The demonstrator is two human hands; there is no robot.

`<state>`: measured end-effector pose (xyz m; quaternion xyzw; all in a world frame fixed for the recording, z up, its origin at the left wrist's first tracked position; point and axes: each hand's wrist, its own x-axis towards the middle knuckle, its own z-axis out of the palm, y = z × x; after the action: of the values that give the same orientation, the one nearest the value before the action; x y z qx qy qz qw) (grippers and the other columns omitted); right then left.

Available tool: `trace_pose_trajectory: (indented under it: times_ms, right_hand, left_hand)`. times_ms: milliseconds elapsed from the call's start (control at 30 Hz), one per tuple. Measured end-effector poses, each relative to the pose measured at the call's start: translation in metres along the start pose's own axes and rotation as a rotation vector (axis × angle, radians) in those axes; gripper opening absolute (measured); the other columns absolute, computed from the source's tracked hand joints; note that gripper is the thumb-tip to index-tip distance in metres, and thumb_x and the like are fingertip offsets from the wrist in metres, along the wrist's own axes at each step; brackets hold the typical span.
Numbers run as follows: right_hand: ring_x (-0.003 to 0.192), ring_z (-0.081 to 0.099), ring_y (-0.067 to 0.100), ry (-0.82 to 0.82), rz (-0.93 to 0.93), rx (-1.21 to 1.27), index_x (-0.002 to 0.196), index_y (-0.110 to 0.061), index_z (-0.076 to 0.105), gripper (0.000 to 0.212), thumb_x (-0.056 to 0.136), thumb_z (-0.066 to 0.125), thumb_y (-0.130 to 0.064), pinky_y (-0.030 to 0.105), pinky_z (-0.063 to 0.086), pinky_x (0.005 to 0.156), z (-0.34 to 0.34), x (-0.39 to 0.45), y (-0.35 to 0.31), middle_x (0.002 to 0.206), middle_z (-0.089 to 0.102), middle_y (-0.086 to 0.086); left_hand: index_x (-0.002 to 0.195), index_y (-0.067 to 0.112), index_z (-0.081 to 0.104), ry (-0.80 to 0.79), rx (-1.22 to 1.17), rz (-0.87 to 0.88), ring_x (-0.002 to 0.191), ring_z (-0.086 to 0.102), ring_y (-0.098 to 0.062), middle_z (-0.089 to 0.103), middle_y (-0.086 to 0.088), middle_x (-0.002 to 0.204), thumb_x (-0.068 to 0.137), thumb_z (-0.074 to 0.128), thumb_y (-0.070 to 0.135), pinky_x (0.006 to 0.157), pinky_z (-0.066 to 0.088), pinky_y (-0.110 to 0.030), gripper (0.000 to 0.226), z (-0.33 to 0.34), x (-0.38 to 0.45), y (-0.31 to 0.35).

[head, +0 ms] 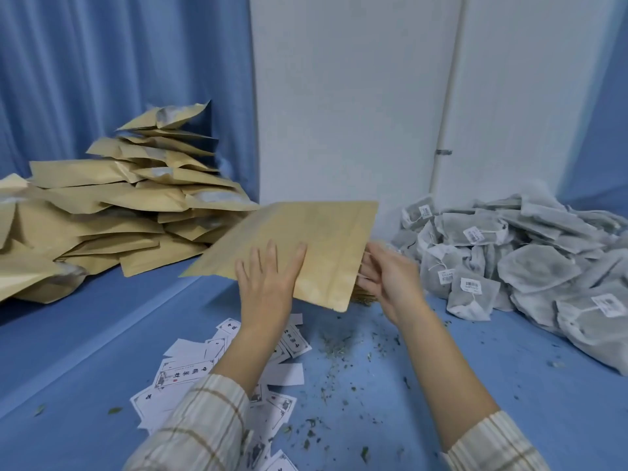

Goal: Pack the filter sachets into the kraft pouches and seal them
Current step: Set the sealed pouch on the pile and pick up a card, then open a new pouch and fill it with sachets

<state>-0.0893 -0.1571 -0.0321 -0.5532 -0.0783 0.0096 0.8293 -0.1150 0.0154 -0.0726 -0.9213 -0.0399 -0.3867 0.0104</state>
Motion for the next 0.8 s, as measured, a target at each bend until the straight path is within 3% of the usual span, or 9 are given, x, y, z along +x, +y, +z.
trace_pose_trajectory:
  times_ms: [100, 200, 267, 333, 433, 500, 567, 667, 800]
  right_hand:
    - [0.064, 0.07, 0.011, 0.068, 0.115, 0.003, 0.098, 0.0, 0.064, 0.02, 0.095, 0.053, -0.017, 0.025, 0.057, 0.058, -0.019, -0.004, 0.022, 0.072, 0.072, 0.002]
    - [0.06, 0.07, 0.014, 0.091, 0.207, 0.176, 0.095, -0.001, 0.062, 0.02, 0.095, 0.052, -0.019, 0.025, 0.056, 0.052, -0.03, -0.006, 0.04, 0.066, 0.071, 0.005]
    - [0.058, 0.069, 0.013, 0.102, 0.249, 0.193, 0.096, -0.005, 0.061, 0.027, 0.094, 0.053, -0.03, 0.026, 0.056, 0.053, -0.034, -0.007, 0.05, 0.066, 0.07, 0.004]
    - [0.066, 0.07, 0.015, 0.16, 0.265, 0.06, 0.099, -0.004, 0.064, 0.027, 0.09, 0.06, -0.03, 0.026, 0.056, 0.052, -0.039, -0.006, 0.061, 0.077, 0.072, 0.006]
    - [0.067, 0.069, 0.019, 0.259, 0.28, 0.043, 0.1, 0.004, 0.064, 0.018, 0.087, 0.062, -0.009, 0.024, 0.055, 0.05, -0.046, -0.004, 0.074, 0.078, 0.072, 0.01]
    - [0.075, 0.067, 0.021, 0.271, 0.291, 0.134, 0.101, 0.005, 0.062, 0.016, 0.087, 0.061, -0.004, 0.027, 0.056, 0.056, -0.049, -0.004, 0.079, 0.085, 0.07, 0.013]
    - [0.08, 0.066, 0.023, 0.272, 0.3, 0.219, 0.102, 0.005, 0.061, 0.017, 0.087, 0.06, -0.002, 0.032, 0.055, 0.067, -0.054, -0.002, 0.083, 0.092, 0.068, 0.016]
    - [0.087, 0.068, 0.024, 0.235, 0.308, 0.278, 0.101, 0.004, 0.063, 0.019, 0.084, 0.065, -0.004, 0.034, 0.055, 0.076, -0.059, -0.004, 0.09, 0.097, 0.07, 0.016]
    - [0.083, 0.071, 0.021, 0.171, 0.289, 0.32, 0.095, 0.0, 0.067, 0.017, 0.08, 0.069, -0.006, 0.028, 0.059, 0.068, -0.059, -0.007, 0.092, 0.093, 0.073, 0.013]
  left_hand:
    - [0.149, 0.039, 0.004, -0.289, 0.029, 0.112, 0.137, 0.021, -0.033, 0.013, -0.013, 0.155, 0.089, 0.04, -0.004, 0.109, 0.021, -0.044, 0.083, 0.015, -0.011, -0.008]
    - [0.151, 0.034, 0.007, -0.589, -0.095, 0.229, 0.131, 0.035, -0.027, 0.02, -0.005, 0.156, 0.088, 0.039, -0.004, 0.1, 0.036, -0.038, 0.08, 0.022, -0.022, -0.006]
    - [0.151, 0.03, 0.006, -0.659, -0.064, 0.263, 0.125, 0.042, -0.028, 0.025, -0.005, 0.153, 0.09, 0.041, 0.003, 0.095, 0.041, -0.038, 0.075, 0.026, -0.03, -0.002]
    - [0.151, 0.029, 0.002, -0.697, -0.028, 0.272, 0.125, 0.041, -0.029, 0.022, -0.007, 0.154, 0.091, 0.045, 0.013, 0.098, 0.038, -0.038, 0.075, 0.031, -0.038, 0.0]
    - [0.151, 0.031, -0.005, -0.855, -0.147, 0.2, 0.14, 0.019, -0.03, 0.002, -0.002, 0.159, 0.086, 0.055, 0.026, 0.112, 0.022, -0.04, 0.088, 0.032, -0.043, 0.003]
    - [0.15, 0.035, -0.009, -1.025, -0.345, 0.085, 0.146, -0.004, -0.026, -0.013, 0.001, 0.159, 0.079, 0.063, 0.032, 0.117, 0.009, -0.043, 0.1, 0.025, -0.038, 0.005]
    - [0.15, 0.035, -0.004, -1.135, -0.54, 0.012, 0.145, -0.015, -0.019, -0.017, 0.002, 0.158, 0.07, 0.066, 0.037, 0.118, 0.004, -0.044, 0.107, 0.016, -0.03, 0.009]
    - [0.15, 0.039, 0.014, -1.069, -0.837, -0.126, 0.145, -0.011, -0.011, -0.008, 0.009, 0.159, 0.062, 0.055, 0.052, 0.116, 0.003, -0.043, 0.098, 0.01, -0.026, 0.022]
    - [0.143, 0.029, 0.041, -0.712, -1.094, -0.391, 0.142, 0.022, -0.012, 0.028, 0.006, 0.154, 0.086, 0.056, 0.052, 0.116, 0.019, -0.037, 0.063, 0.022, -0.023, 0.06]
